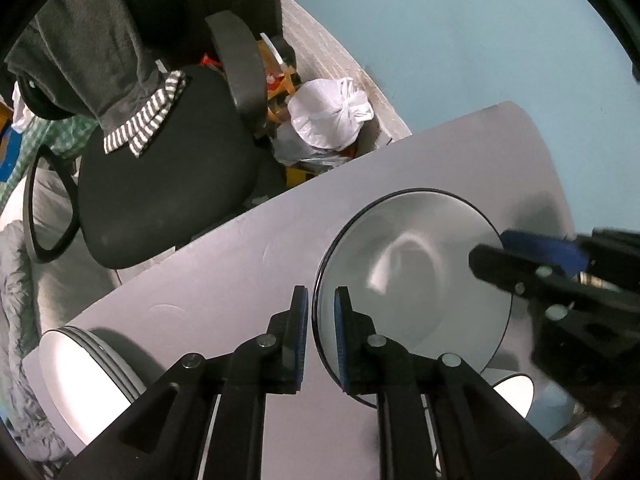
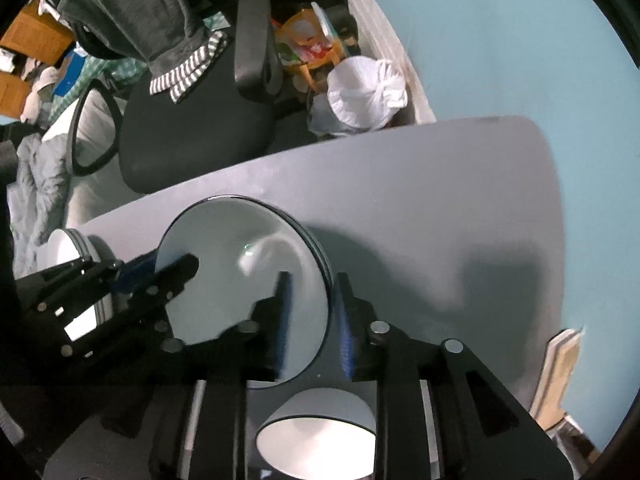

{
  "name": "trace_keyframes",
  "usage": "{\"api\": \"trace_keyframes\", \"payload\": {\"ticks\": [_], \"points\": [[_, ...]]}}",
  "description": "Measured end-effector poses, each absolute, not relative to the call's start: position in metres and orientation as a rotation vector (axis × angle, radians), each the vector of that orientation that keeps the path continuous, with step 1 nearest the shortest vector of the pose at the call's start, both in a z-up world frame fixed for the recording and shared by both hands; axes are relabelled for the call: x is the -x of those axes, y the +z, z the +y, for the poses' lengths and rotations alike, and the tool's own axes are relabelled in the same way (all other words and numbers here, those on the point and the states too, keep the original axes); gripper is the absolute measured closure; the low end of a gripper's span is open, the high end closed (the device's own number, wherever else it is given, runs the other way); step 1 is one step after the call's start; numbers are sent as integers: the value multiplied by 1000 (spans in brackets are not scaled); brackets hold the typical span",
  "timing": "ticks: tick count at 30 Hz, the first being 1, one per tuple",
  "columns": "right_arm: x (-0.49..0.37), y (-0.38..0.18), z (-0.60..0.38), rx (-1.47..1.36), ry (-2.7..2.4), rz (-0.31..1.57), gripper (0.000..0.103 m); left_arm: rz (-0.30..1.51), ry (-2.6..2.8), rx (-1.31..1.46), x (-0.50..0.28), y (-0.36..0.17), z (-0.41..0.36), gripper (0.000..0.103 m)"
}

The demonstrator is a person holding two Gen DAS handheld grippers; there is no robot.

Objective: Organize plates and bowls

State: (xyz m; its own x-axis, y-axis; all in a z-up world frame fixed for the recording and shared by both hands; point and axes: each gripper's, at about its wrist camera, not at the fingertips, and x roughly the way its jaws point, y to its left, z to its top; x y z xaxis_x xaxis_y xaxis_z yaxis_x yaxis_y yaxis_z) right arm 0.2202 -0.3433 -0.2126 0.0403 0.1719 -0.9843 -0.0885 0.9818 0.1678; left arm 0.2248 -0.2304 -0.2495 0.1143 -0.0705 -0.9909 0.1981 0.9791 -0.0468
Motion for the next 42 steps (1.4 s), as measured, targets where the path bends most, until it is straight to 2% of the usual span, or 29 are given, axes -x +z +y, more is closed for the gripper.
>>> {"api": "trace_keyframes", "payload": {"ticks": [2,4,6,10,14,19,21,30,42], "points": [[-222,-211,-342,-65,207,1519,80,1443,-193,-115,-225,-249,-230,89],[-223,-209,-342,-47,199,1512,78,1444,-185,-103,-225,-248,-228,81],[-224,-208,-342,-35,190,1503,71,1430,-174,-83,-225,-244,-225,76],[-221,-202,-344,-24,173,1481,66,1398,-161,-56,-224,-233,-220,65],[-216,-193,-345,-11,157,1451,55,1363,-154,-44,-219,-218,-217,62],[-210,-177,-347,-4,136,1412,52,1312,-148,-22,-209,-195,-214,50],[-208,-169,-347,-8,134,1392,40,1292,-147,-13,-205,-186,-214,49],[-190,-134,-343,-19,121,1307,40,1192,-128,30,-180,-144,-208,37],[-163,-94,-338,-16,111,1214,40,1106,-131,44,-142,-100,-203,36]]}}
